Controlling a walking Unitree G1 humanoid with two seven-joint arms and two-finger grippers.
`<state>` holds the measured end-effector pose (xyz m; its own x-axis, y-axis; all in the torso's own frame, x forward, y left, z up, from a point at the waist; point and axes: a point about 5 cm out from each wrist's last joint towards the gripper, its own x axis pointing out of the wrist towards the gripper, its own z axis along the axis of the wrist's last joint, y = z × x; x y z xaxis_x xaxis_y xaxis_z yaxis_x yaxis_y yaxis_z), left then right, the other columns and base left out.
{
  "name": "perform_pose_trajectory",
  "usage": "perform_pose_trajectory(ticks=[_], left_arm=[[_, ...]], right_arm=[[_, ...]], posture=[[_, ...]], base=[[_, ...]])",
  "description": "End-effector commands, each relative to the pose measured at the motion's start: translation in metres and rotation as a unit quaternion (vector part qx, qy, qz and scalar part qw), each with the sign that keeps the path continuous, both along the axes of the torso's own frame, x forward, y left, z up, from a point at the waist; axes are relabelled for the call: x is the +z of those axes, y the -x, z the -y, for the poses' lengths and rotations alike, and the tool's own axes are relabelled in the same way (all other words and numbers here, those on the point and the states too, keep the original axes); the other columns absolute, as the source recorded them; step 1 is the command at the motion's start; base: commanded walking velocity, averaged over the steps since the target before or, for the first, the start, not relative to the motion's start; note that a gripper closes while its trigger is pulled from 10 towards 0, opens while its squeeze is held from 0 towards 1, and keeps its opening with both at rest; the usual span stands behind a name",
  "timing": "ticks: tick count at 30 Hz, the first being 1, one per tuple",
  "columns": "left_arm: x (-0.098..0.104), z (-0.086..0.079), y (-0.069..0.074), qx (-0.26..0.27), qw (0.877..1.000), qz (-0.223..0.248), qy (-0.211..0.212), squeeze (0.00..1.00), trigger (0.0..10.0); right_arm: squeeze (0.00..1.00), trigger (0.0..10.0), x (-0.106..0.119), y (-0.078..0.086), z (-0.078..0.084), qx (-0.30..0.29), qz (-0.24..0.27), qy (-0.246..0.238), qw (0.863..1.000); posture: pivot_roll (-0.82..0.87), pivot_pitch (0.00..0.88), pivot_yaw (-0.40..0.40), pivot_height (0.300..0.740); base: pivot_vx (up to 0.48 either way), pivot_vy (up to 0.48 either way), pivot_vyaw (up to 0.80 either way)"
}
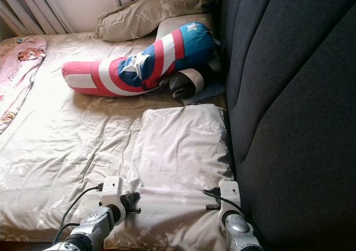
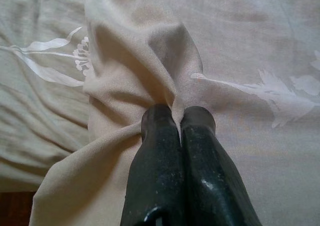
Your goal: Clean up the room
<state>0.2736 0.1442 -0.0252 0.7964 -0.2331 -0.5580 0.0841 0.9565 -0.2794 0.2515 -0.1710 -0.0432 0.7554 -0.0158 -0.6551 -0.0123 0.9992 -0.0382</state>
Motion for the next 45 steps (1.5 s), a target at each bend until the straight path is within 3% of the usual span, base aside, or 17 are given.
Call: perform_pose_trajectory(ticks=[1, 2, 3, 4, 5, 6, 19, 20, 21, 22, 23, 28, 35, 42, 45], left_arm=[[-0.001, -0.002, 0.001, -0.001, 1.0, -0.003, -0.005, 0.53, 10.0], [-0.001, -0.002, 0.001, -0.001, 1.0, -0.003, -0.005, 0.53, 10.0], [-0.001, -0.002, 0.001, -0.001, 1.0, -0.003, -0.005, 0.62, 10.0], [-0.001, -0.002, 0.001, -0.001, 1.0, -0.003, -0.005, 0.84, 10.0], [-0.001, -0.002, 0.001, -0.001, 1.0, -0.004, -0.005, 0.92, 10.0], [-0.001, -0.002, 0.001, -0.001, 1.0, -0.005, -0.005, 1.0, 10.0], [0.0, -0.008, 0.0, 0.007, 1.0, 0.001, -0.025, 1.0, 10.0], [0.001, -0.01, -0.001, 0.011, 1.0, 0.005, -0.029, 0.0, 10.0], [0.001, -0.011, -0.001, 0.014, 0.999, 0.008, -0.031, 0.0, 10.0], [0.002, -0.013, -0.002, 0.018, 0.999, 0.011, -0.033, 0.0, 10.0], [0.003, -0.016, -0.003, 0.028, 0.999, 0.018, -0.037, 0.0, 10.0], [0.012, -0.021, -0.01, 0.053, 0.996, 0.053, -0.041, 0.0, 10.0], [0.026, -0.027, -0.02, 0.073, 0.99, 0.108, -0.053, 0.0, 10.0], [0.025, -0.034, -0.016, 0.082, 0.985, 0.12, -0.094, 0.0, 10.0], [0.022, -0.038, -0.009, 0.098, 0.981, 0.132, -0.106, 0.0, 10.0]], right_arm=[[0.09, 10.0, 0.0, 0.0, 0.0, -0.001, -0.001, -0.001, 1.0], [0.09, 10.0, 0.0, 0.0, 0.0, -0.001, -0.001, -0.001, 1.0], [0.43, 10.0, 0.0, 0.0, 0.0, -0.001, -0.001, 0.0, 1.0], [0.68, 10.0, 0.0, 0.0, 0.0, -0.001, -0.001, 0.0, 1.0], [1.0, 10.0, 0.0, 0.0, 0.0, -0.001, -0.001, 0.001, 1.0], [1.0, 10.0, 0.0, 0.0, 0.0, -0.001, -0.001, 0.001, 1.0], [1.0, 10.0, 0.007, -0.008, -0.003, 0.002, 0.025, -0.008, 1.0], [0.92, 10.0, 0.008, -0.009, -0.003, 0.002, 0.031, -0.01, 0.999], [0.92, 10.0, 0.009, -0.01, -0.003, 0.002, 0.035, -0.011, 0.999], [0.84, 10.0, 0.01, -0.011, -0.003, 0.001, 0.04, -0.011, 0.999], [0.0, 10.0, 0.014, -0.014, -0.001, -0.003, 0.056, -0.011, 0.998], [0.0, 10.0, 0.021, -0.02, 0.006, -0.008, 0.084, 0.006, 0.996], [0.0, 10.0, 0.035, -0.03, 0.016, -0.03, 0.137, 0.003, 0.99], [0.0, 10.0, 0.036, -0.029, 0.015, -0.023, 0.149, -0.015, 0.988], [0.0, 10.0, 0.03, -0.021, 0.019, -0.032, 0.142, -0.019, 0.989]], posture=[[-0.03, 0.157, 0.083, 0.74], [-0.03, 0.157, 0.083, 0.74], [-0.03, 0.157, 0.083, 0.74], [-0.03, 0.157, 0.083, 0.74], [-0.03, 0.157, 0.083, 0.74], [-0.03, 0.153, 0.082, 0.74], [-0.03, 0.114, 0.082, 0.74], [-0.03, 0.101, 0.082, 0.74], [-0.03, 0.101, 0.082, 0.74], [-0.03, 0.082, 0.081, 0.74], [-0.04, 0.062, 0.082, 0.74], [-0.04, 0.0, 0.087, 0.74], [-0.05, 0.0, 0.087, 0.74], [-0.05, 0.0, 0.084, 0.74], [-0.04, 0.0, 0.076, 0.74]], base=[[0.0, 0.0, 0.0], [0.0, 0.0, 0.0], [0.0, 0.0, 0.0], [0.0, 0.0, 0.0], [0.0, 0.0, 0.0], [0.0, 0.0, 0.0], [0.0, 0.0, 0.0], [0.0, 0.0, 0.0], [0.0, 0.0, 0.0], [0.0, 0.0, 0.0], [0.0, 0.0, 0.0], [0.0, 0.0, 0.0], [0.0, 0.0, 0.0], [0.0, 0.0, 0.0], [0.0, 0.0, 0.0]])
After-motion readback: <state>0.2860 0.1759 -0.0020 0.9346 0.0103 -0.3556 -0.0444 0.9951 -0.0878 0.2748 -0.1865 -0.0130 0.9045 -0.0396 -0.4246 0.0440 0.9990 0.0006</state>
